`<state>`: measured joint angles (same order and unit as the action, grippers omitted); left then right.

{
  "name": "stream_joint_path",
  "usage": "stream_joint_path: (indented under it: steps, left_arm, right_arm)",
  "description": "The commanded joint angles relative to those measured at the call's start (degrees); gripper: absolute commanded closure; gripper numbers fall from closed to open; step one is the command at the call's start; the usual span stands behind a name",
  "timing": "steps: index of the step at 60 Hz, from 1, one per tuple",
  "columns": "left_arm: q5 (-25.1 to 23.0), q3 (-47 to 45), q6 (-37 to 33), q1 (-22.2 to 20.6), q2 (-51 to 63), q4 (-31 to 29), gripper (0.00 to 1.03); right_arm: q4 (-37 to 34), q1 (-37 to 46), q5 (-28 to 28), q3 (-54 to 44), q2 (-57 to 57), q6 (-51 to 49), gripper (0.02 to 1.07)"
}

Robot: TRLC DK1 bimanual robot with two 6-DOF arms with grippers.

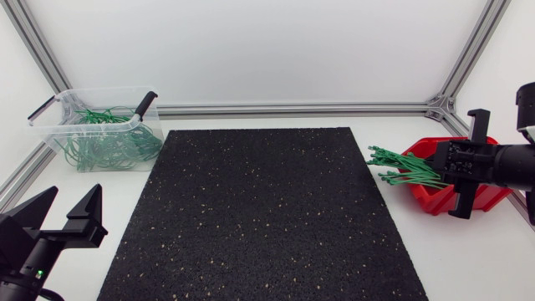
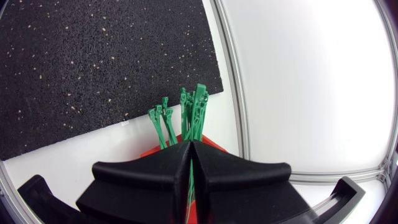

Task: Take a green cable tie from the red box, thread the tail through the head to close it, then place it in the transparent bin on the left.

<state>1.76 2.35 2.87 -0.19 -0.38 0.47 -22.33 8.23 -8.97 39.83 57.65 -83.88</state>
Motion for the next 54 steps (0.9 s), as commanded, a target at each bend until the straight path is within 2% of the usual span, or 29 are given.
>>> stream_joint_path:
  steps: [1, 12, 16, 20, 25, 32, 35, 43, 54]
  left_arm:
    - [-0.09, -2.17, 0.64, -0.43, 0.03, -1.61, 0.04]
    - [-0.09, -2.17, 0.73, -0.43, 0.03, -1.61, 0.04]
    - [-0.09, -2.17, 0.73, -0.43, 0.03, -1.61, 0.04]
    - [-0.18, -2.17, 0.73, -0.43, 0.29, -1.61, 0.04]
    - [-0.62, -2.09, 0.91, -0.78, 0.47, -1.96, 0.04]
    - [-0.62, -2.09, 1.87, -1.66, 0.38, -1.96, 0.04]
    - [-0.62, -2.09, 1.96, -2.01, 0.21, -1.96, 0.04]
    - [-0.62, -2.09, 1.78, -3.33, 0.12, -1.96, 0.04]
    - [-0.7, -1.91, -0.15, -3.33, -0.32, -1.88, 0.04]
  right_arm:
    - [-2.55, -1.64, 0.18, 2.27, -3.24, 3.1, 1.01]
    - [-9.14, -7.53, 3.17, 5.96, -8.96, 4.95, 1.01]
    - [-12.3, -10.95, 5.9, 7.01, -10.36, 5.74, 1.01]
    - [-18.63, -15.08, 6.69, 9.47, -10.45, 8.73, 1.01]
    - [-20.74, -19.3, 10.91, 10.53, -11.33, 12.25, 1.01]
    - [-28.3, -28.53, 14.95, 13.6, -10.8, 20.07, 1.01]
    - [-31.99, -31.96, 15.04, 15.45, -9.48, 23.85, 1.01]
    - [-34.36, -37.23, 14.33, 18.53, -6.41, 31.58, 1.01]
    - [-37.18, -38.99, 6.16, 21.86, -0.69, 37.65, 1.01]
